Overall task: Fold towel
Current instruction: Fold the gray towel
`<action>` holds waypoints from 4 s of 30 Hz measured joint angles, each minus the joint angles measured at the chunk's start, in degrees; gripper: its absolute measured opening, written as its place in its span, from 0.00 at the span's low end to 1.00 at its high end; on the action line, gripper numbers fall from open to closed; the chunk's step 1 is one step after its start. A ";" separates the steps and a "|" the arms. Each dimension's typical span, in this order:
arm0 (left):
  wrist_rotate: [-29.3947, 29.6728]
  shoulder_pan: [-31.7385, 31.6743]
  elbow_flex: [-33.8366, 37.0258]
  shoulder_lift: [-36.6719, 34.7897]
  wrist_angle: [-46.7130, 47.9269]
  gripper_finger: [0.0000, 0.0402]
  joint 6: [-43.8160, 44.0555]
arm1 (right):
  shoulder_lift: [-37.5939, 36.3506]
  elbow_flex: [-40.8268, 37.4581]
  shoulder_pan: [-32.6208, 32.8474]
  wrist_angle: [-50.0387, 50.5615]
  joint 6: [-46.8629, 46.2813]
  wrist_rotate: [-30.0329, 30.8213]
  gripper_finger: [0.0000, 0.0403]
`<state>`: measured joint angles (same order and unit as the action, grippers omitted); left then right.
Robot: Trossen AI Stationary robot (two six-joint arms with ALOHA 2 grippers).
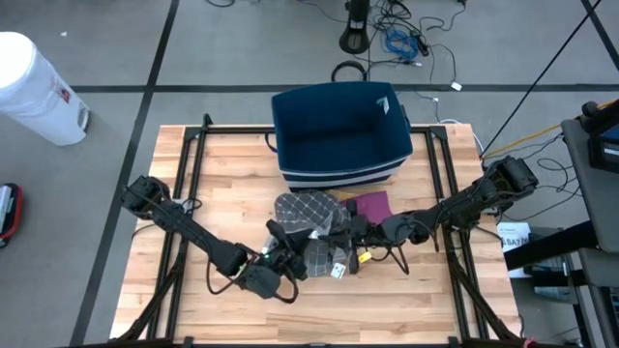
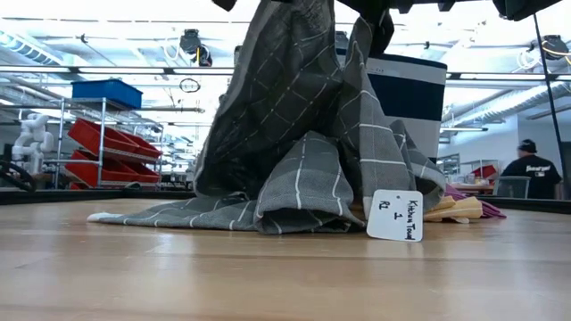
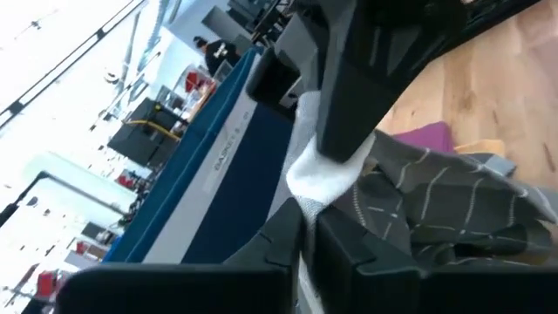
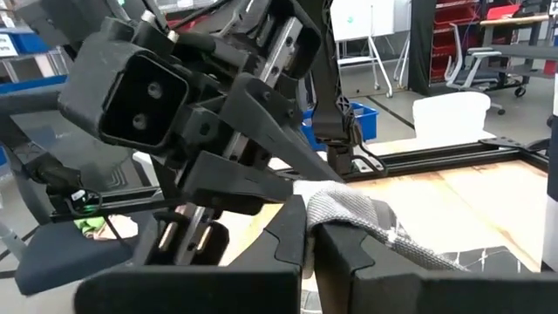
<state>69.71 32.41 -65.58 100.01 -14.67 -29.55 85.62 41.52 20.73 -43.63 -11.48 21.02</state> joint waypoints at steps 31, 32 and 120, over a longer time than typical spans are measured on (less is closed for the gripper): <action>-3.44 -1.90 0.00 -0.02 1.02 0.00 0.89 | 3.72 -0.02 16.94 30.64 -22.05 17.83 0.39; -3.67 -2.03 0.00 -0.01 1.01 0.00 0.95 | 4.87 -0.02 16.90 30.39 -22.88 17.83 0.39; -4.92 1.24 0.00 -0.33 -2.36 0.00 -5.49 | 17.97 12.83 20.42 80.74 -60.55 37.09 0.13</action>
<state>64.79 33.65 -65.58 99.68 -17.02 -35.04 103.60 54.35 41.15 37.11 -72.03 58.11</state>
